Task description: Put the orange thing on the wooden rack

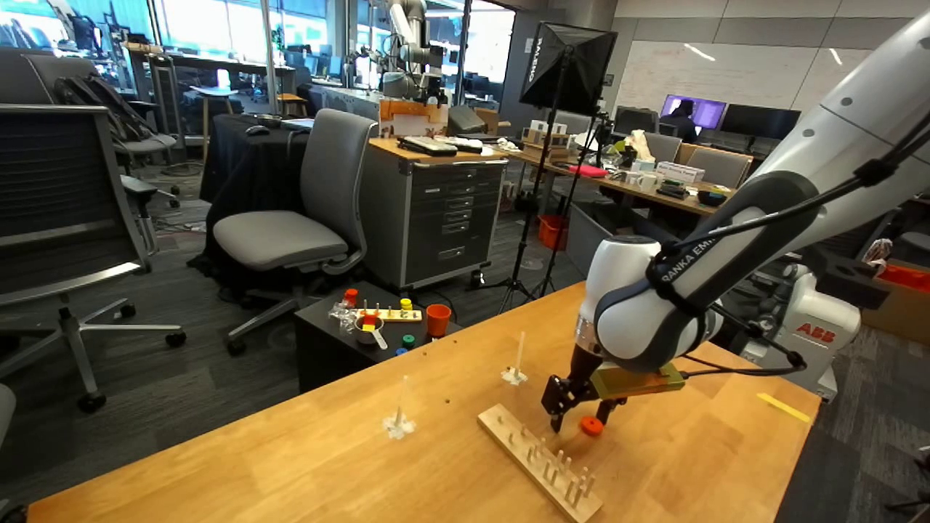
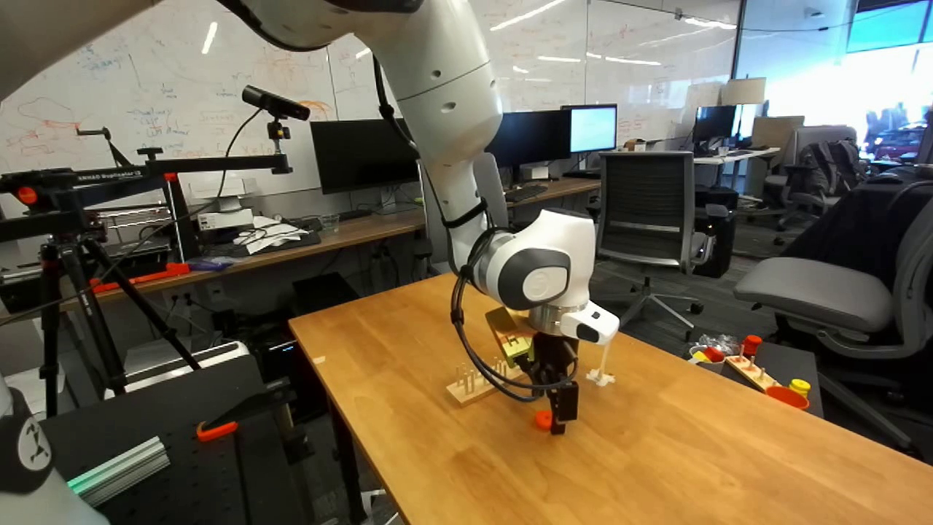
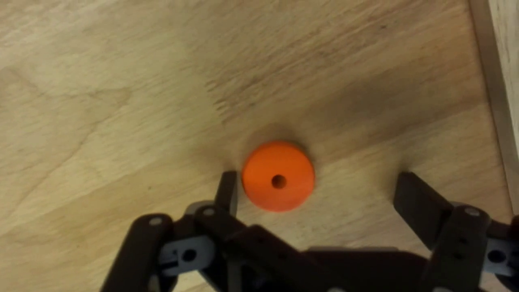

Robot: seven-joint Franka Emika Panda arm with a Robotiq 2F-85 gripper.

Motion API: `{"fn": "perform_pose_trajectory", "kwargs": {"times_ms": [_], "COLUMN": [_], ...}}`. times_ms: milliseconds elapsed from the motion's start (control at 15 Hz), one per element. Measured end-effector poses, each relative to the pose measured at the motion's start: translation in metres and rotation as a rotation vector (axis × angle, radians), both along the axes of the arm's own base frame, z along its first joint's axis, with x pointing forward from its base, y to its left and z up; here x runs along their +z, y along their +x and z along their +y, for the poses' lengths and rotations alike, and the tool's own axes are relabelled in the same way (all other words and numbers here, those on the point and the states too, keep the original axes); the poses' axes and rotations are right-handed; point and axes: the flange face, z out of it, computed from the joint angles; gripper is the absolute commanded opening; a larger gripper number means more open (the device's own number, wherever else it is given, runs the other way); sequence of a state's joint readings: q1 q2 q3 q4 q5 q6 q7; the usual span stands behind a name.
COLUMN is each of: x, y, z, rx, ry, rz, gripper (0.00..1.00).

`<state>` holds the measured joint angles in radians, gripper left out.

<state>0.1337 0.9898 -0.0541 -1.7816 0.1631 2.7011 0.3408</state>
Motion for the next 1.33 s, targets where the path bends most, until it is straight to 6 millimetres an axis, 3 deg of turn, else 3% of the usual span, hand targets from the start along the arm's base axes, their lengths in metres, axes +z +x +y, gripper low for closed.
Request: {"fn": "perform_pose_trajectory", "kwargs": {"times_ms": [200,267,400,733,800,867,933,1000,1333], "x": [0.000,0.000,0.001,0.009,0.010,0.011,0.013,0.013,0.013], "y": [0.000,0.000,0.001,0.003,0.003,0.003,0.003,0.002,0.002], "z": [-0.002,-0.003,-0.005,-0.011,-0.011,-0.013,-0.014,-0.015,-0.022], "rx": [-0.021,-0.029,-0.038,-0.072,-0.081,-0.091,-0.101,-0.111,-0.158], "ry": [0.010,0.014,0.019,0.042,0.049,0.057,0.065,0.074,0.108], "rz": [-0.001,-0.002,-0.002,-0.010,-0.010,-0.011,-0.012,-0.010,-0.007], "gripper": [1.00,0.75,0.66,0.27,0.25,0.31,0.29,0.17,0.16]}}
